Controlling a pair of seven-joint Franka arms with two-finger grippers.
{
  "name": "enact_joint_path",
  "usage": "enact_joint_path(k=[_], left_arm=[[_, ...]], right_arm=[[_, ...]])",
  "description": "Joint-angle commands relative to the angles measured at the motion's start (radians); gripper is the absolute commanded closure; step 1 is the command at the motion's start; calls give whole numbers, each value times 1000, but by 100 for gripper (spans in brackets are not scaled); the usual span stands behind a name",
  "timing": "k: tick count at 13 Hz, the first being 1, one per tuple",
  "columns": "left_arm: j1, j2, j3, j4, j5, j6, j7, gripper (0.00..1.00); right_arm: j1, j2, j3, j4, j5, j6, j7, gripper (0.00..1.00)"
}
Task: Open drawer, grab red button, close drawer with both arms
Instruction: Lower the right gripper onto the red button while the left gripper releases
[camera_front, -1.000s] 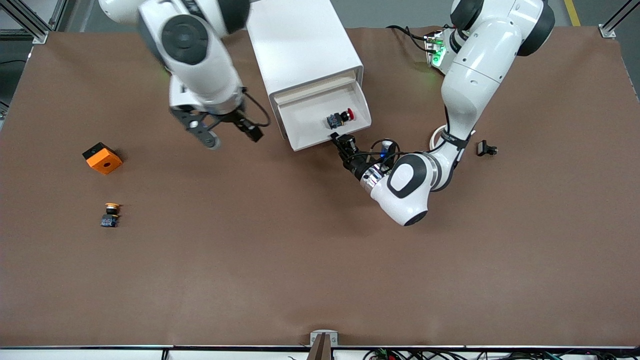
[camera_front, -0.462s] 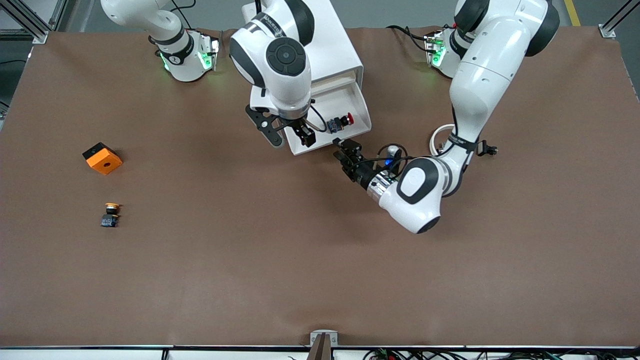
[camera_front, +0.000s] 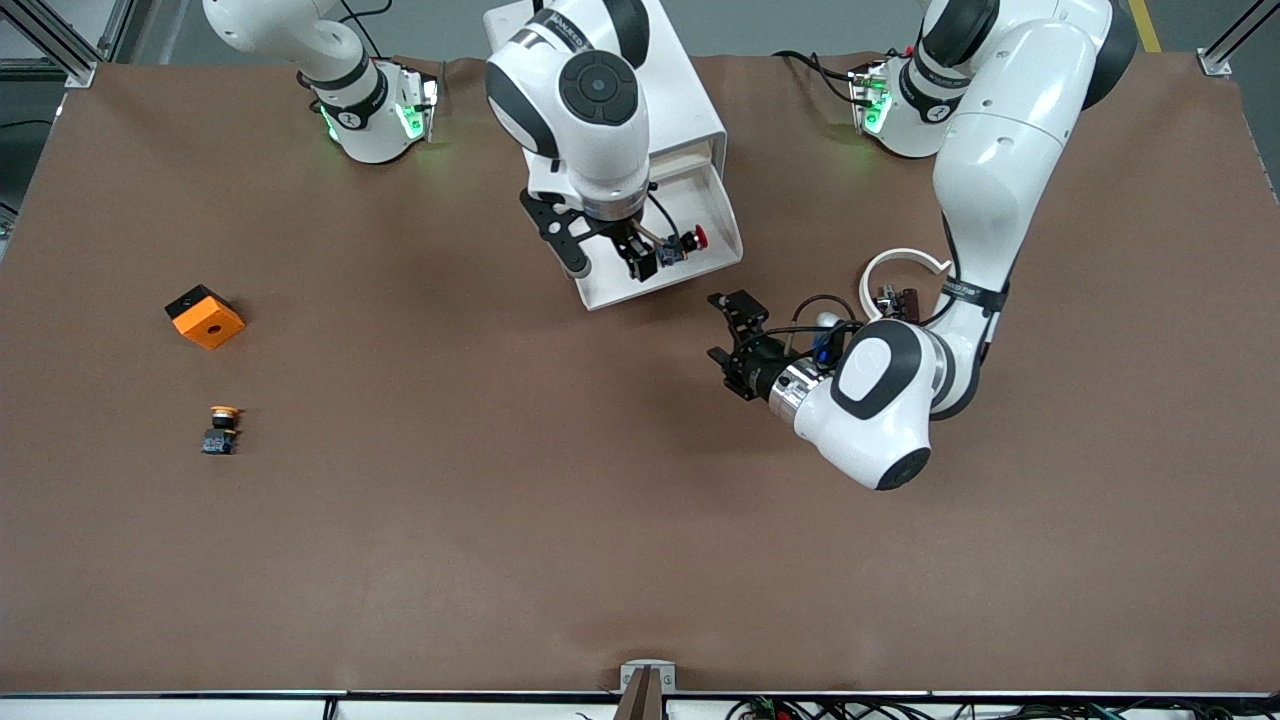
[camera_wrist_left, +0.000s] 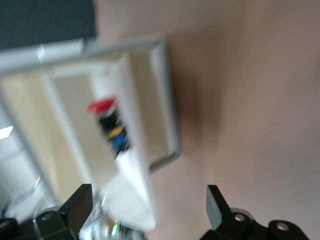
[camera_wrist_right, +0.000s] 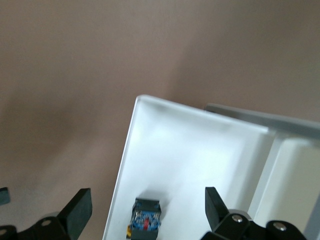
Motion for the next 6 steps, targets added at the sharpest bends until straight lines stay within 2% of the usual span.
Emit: enact_joint_path(k=[1, 3, 6], left_arm=[[-10, -58, -5, -1, 218, -17, 150, 0], [-17, -91, -10, -4, 347, -20, 267, 0], [-30, -119, -16, -9, 432, -49, 276, 0]], right_arm=[[30, 90, -12, 94, 48, -6, 49, 0], [38, 136, -12, 130, 48, -6, 76, 0], [39, 157, -12, 134, 68, 28, 76, 0]])
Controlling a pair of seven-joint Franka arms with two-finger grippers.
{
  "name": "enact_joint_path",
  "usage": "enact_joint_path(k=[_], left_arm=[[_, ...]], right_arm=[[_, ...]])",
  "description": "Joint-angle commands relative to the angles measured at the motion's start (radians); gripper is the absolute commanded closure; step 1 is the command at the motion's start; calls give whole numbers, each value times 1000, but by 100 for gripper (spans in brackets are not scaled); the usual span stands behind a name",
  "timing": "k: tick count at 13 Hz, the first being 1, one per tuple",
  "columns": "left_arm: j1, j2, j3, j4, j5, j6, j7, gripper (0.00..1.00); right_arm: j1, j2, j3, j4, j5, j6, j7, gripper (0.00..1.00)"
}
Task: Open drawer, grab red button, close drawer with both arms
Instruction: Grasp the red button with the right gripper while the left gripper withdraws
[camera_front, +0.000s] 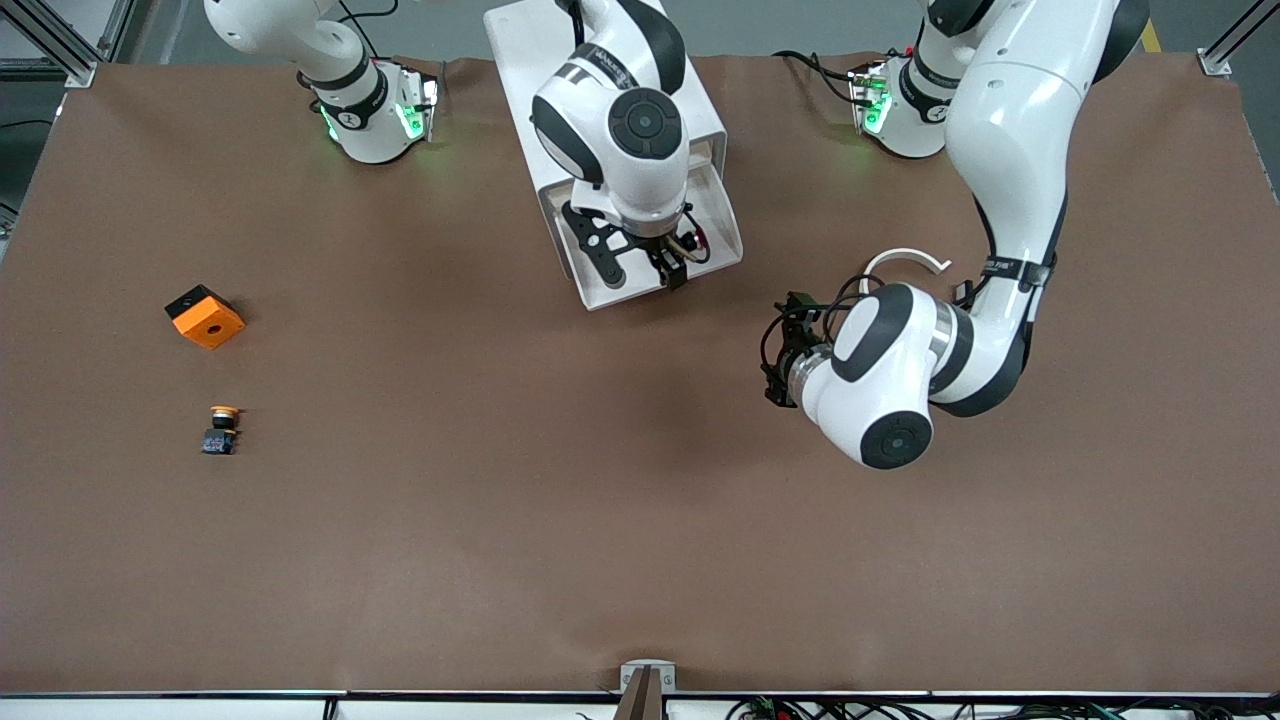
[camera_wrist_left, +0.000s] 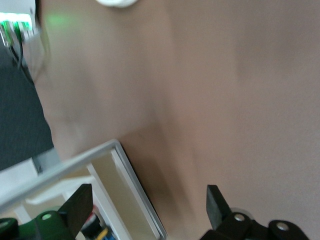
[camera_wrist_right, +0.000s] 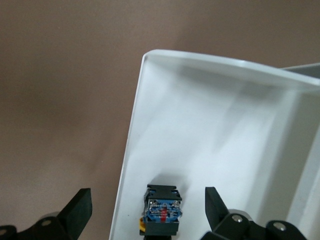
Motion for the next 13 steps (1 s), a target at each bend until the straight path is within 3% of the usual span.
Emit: enact_joint_path(k=[1, 4, 9, 11, 13], left_arm=[[-10, -27, 0, -15, 81, -15, 41, 0], [-2, -82, -35, -33, 235, -16, 289, 0], [10, -224, -38, -102, 240, -6, 636, 0], [-2, -320, -41, -203, 296, 115, 739, 0], [10, -435, -73, -385, 299, 351, 842, 0]], right_arm=[[10, 29, -12, 38, 43, 5, 17, 0], [16, 44, -12, 38, 59, 31, 19, 0], [16, 67, -12, 38, 94, 34, 16, 0], [19, 76, -10, 38, 96, 33, 15, 0], [34, 78, -10, 38, 96, 33, 15, 0]])
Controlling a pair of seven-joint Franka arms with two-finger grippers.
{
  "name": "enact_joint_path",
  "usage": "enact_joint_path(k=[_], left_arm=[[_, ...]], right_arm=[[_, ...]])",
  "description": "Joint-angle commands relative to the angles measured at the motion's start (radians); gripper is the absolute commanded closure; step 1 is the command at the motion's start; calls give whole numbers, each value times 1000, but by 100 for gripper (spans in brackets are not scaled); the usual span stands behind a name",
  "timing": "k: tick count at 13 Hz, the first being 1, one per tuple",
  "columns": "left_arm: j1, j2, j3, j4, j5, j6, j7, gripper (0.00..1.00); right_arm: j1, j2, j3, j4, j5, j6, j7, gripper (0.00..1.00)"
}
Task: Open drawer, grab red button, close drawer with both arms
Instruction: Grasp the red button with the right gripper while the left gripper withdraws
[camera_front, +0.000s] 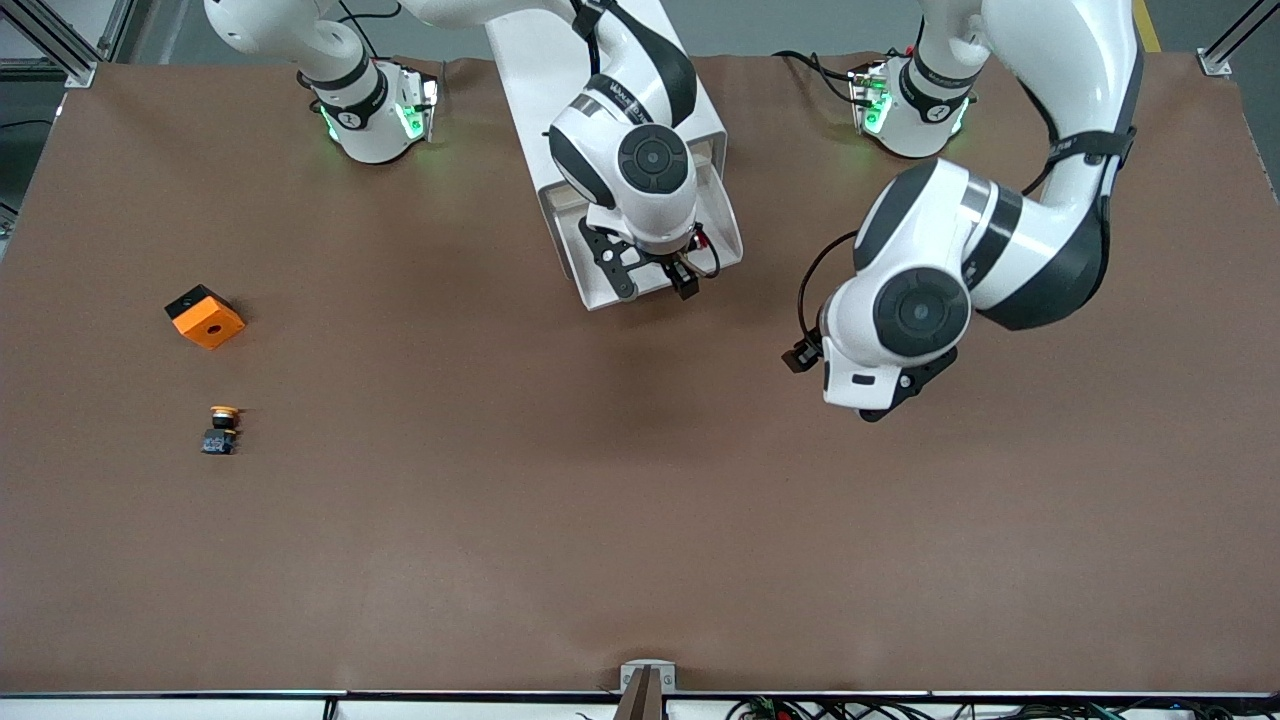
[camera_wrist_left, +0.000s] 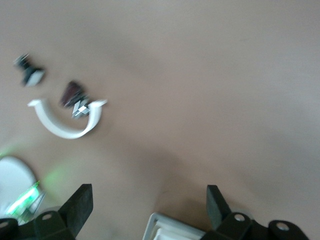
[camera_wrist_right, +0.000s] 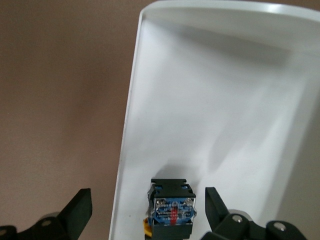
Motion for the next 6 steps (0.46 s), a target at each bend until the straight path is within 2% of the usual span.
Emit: enact_joint_path(k=[1, 4, 6], left_arm=[[14, -157, -31, -270, 28, 256, 116, 0], [-2, -145, -37, -346, 43, 394, 138, 0], [-2, -136, -57, -389, 98, 448, 197, 0]], right_arm=[[29, 17, -10, 25, 19, -3, 12, 0], [43, 17, -10, 25, 20, -4, 24, 0], [52, 17, -12, 25, 19, -4, 31, 0]])
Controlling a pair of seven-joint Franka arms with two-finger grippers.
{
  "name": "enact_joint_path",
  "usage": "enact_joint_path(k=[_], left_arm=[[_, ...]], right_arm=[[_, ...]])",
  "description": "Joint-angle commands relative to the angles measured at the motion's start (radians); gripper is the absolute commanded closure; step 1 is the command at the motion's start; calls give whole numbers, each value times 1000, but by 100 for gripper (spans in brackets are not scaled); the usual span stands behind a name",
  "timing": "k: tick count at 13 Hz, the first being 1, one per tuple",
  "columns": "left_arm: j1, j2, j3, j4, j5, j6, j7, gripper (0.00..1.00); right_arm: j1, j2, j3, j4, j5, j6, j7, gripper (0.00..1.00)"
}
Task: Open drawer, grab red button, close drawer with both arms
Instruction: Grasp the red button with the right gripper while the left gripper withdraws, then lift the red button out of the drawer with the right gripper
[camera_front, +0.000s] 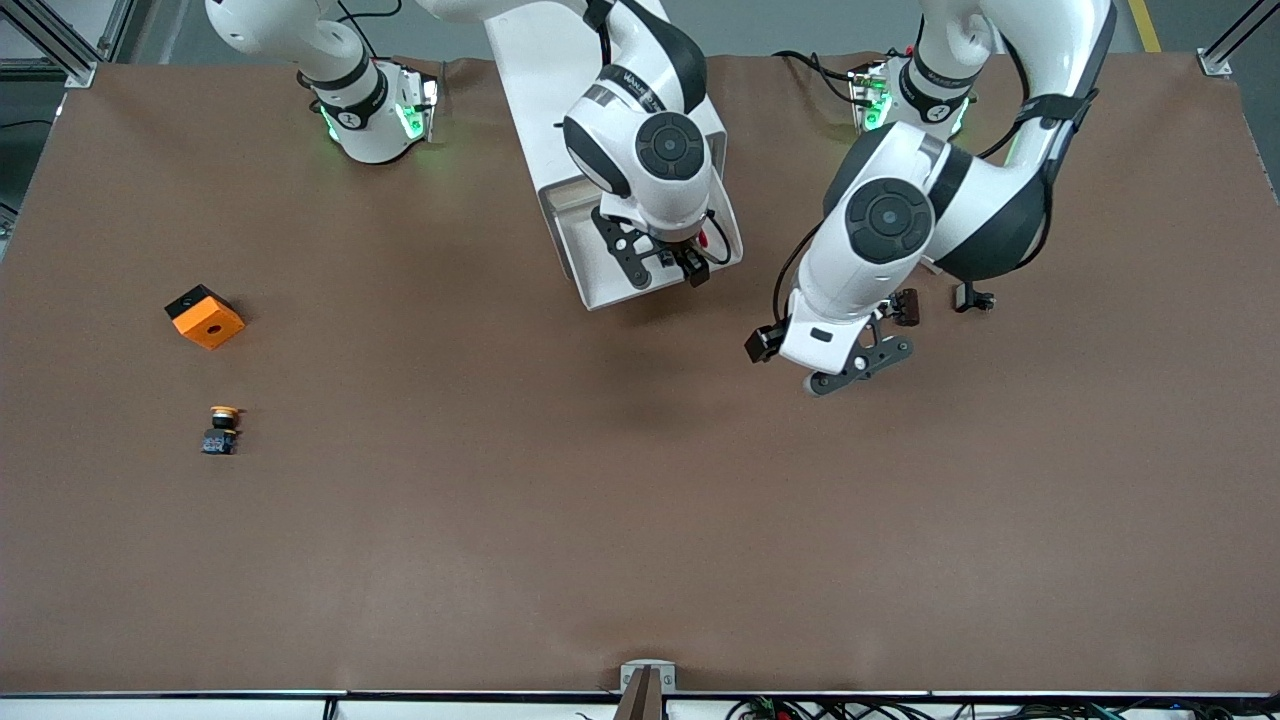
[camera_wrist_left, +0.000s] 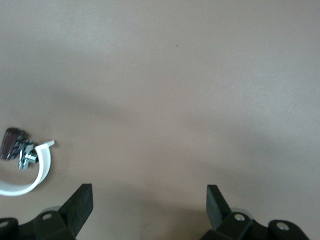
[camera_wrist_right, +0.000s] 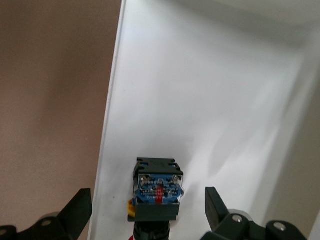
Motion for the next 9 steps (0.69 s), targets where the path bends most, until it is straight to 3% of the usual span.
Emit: enact_joint_path(k=[1, 9], left_arm=[[5, -2, -24, -61, 59, 56, 60, 0], [1, 44, -33, -50, 59, 59, 66, 0]], right_arm=[[17, 14, -12, 23, 15, -4, 17, 0], [17, 12, -14, 23, -5, -9, 17, 0]])
